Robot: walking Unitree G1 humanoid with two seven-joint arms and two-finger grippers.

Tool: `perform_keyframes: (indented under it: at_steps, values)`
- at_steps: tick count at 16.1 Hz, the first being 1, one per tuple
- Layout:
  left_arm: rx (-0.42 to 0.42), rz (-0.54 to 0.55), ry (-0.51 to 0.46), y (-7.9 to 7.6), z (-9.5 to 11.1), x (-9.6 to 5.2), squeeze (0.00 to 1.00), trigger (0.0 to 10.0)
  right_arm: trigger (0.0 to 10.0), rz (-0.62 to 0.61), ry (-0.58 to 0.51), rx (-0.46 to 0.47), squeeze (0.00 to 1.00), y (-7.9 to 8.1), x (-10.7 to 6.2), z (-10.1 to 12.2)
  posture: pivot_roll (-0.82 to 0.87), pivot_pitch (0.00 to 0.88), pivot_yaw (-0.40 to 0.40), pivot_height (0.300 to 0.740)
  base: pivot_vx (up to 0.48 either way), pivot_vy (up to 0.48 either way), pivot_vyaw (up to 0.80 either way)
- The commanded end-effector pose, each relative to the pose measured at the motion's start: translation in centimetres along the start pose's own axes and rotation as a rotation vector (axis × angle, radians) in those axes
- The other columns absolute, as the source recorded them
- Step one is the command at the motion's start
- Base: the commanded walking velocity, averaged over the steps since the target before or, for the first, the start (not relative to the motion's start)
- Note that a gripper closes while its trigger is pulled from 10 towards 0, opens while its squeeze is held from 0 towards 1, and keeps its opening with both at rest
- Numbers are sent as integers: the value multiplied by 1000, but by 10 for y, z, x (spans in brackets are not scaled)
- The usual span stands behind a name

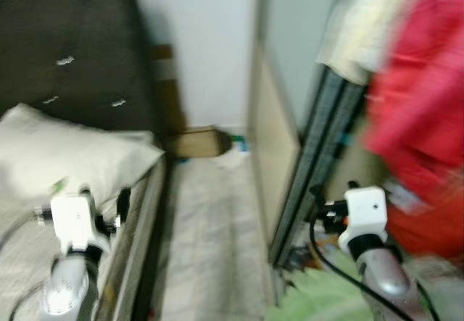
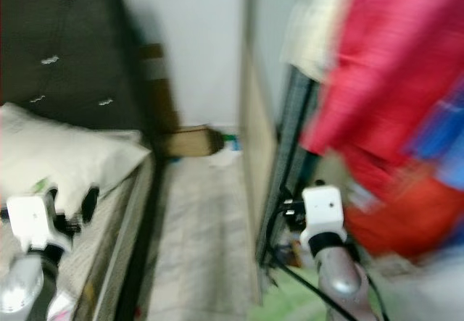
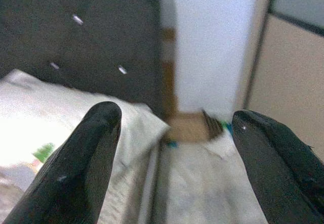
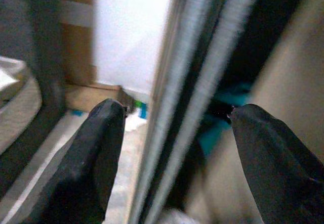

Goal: Clean up the room

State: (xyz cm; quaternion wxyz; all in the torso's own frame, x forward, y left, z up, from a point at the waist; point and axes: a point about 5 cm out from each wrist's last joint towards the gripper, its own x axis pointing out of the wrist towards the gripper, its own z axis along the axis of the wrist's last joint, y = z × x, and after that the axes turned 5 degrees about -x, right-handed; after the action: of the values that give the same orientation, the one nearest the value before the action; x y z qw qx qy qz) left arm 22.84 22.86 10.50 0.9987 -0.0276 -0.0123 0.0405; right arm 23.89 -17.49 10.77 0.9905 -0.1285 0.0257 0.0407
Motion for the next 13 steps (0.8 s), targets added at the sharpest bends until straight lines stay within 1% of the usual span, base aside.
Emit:
perform_keyframes:
  at_steps: [1,3,6,13]
  values:
    - [10,9,17,4,-2,-4,0,10000,10000,18,-26,18,0,3,2,6,-45,0,-40,740,0,0,794]
    - [4,5,21,2,-2,-6,0,10000,10000,17,-27,22,0,2,1,7,-48,0,-45,740,0,0,788]
    - [4,-9,22,-2,-2,-5,0,10000,10000,29,-25,19,0,2,2,7,-51,0,-54,740,0,0,788]
    - [-6,-17,31,-3,-2,-6,0,10000,10000,56,-19,15,0,4,1,7,-49,0,-60,740,0,0,788]
